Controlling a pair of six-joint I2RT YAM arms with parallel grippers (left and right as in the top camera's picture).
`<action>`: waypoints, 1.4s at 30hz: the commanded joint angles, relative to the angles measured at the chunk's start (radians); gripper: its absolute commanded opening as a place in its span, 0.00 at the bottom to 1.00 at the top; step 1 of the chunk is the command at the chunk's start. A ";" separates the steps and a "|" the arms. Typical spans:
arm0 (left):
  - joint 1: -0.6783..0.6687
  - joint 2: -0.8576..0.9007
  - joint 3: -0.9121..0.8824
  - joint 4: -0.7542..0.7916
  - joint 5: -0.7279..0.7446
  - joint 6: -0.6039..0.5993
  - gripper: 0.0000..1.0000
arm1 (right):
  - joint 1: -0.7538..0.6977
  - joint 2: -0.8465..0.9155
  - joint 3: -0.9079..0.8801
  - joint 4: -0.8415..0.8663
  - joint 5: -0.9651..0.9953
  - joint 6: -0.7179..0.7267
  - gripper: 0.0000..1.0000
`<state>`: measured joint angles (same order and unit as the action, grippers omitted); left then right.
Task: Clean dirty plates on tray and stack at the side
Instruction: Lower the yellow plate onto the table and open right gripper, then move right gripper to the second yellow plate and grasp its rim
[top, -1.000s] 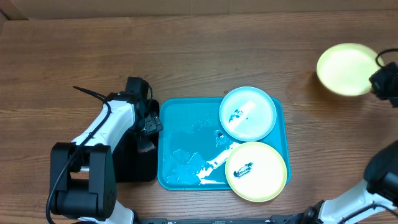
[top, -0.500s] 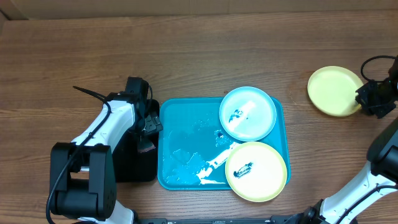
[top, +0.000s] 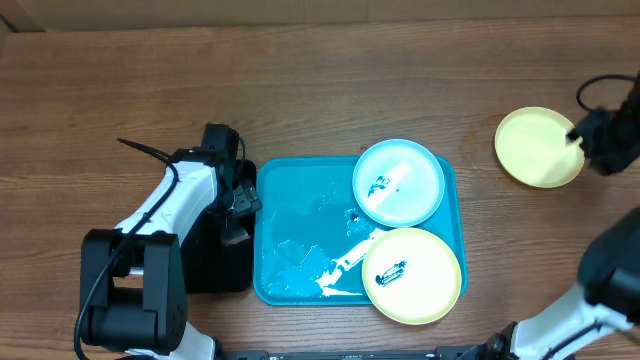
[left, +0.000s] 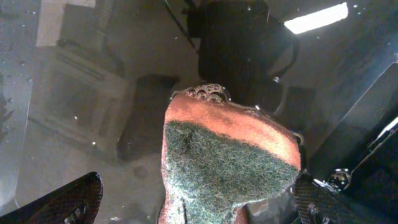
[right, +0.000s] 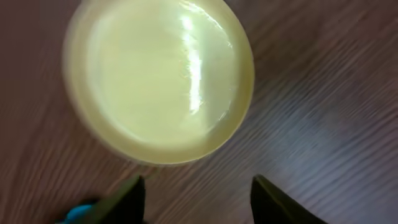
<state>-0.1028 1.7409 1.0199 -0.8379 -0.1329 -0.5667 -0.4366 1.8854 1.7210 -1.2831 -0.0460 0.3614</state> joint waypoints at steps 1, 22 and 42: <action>-0.008 -0.015 0.004 0.001 0.022 0.013 1.00 | 0.083 -0.164 0.055 -0.037 0.001 -0.023 0.62; -0.009 -0.015 0.004 0.014 0.022 0.013 1.00 | 0.550 -0.391 0.035 -0.322 -0.059 0.077 1.00; -0.009 -0.015 0.004 0.017 0.021 0.014 1.00 | 0.648 -0.427 -0.716 -0.115 -0.023 0.298 1.00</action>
<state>-0.1028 1.7409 1.0203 -0.8238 -0.1352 -0.5667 0.1982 1.5017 1.0504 -1.4075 -0.0811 0.5541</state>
